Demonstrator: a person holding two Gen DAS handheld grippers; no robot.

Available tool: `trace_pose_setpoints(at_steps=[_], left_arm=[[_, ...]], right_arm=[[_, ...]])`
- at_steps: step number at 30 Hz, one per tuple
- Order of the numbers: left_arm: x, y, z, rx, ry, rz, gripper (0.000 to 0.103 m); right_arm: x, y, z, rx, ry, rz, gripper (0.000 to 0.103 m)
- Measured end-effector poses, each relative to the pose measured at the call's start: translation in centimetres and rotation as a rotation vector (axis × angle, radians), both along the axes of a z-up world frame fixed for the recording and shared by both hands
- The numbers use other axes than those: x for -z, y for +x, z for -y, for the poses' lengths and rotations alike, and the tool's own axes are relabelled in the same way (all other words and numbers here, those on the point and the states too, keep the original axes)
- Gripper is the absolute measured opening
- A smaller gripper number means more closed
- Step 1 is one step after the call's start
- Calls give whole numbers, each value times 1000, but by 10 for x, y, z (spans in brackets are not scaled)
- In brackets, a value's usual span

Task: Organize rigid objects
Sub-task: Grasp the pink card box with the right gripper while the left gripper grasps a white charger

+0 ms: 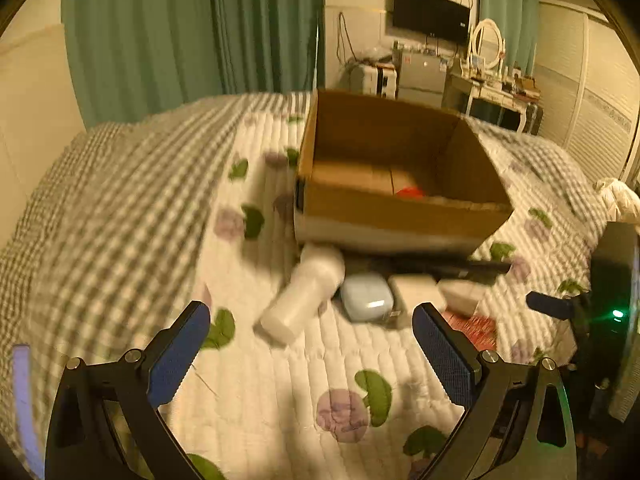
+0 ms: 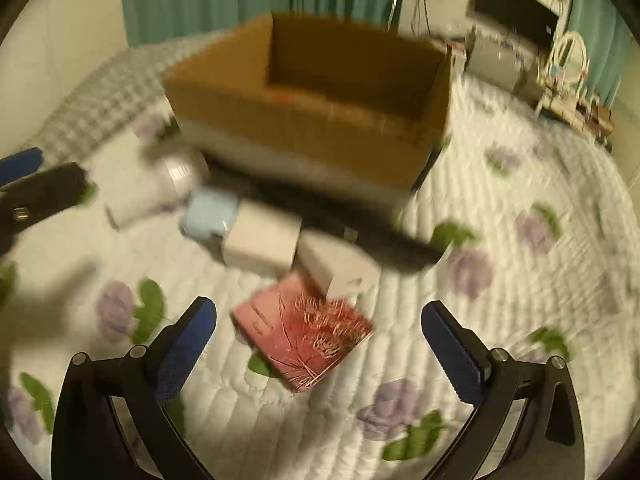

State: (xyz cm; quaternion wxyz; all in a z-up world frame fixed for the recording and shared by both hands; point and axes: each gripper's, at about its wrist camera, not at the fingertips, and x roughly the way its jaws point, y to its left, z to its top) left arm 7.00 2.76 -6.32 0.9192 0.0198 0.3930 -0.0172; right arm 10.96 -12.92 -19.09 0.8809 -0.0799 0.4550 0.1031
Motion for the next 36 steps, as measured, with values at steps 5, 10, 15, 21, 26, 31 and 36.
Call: trace_pose_setpoints(at_steps=[5, 10, 15, 21, 26, 31, 36], left_arm=[[22, 3, -3, -1, -11, -46, 103], [25, 2, -2, -3, -16, -51, 103], [21, -2, 2, -4, 3, -53, 103], [19, 0, 20, 17, 29, -66, 103], [28, 11, 49, 41, 38, -82, 103], [53, 29, 77, 70, 49, -135, 101], [76, 49, 92, 68, 29, -205, 79]], right_arm=[[31, 16, -4, 13, 26, -87, 103], [43, 28, -6, 27, 36, -89, 102], [37, 16, -4, 4, 22, -92, 94], [-4, -22, 19, -11, 54, -33, 94], [-34, -19, 50, -8, -7, 2, 94], [-42, 7, 82, 28, -54, 11, 94], [-36, 21, 101, 73, 28, 7, 94]])
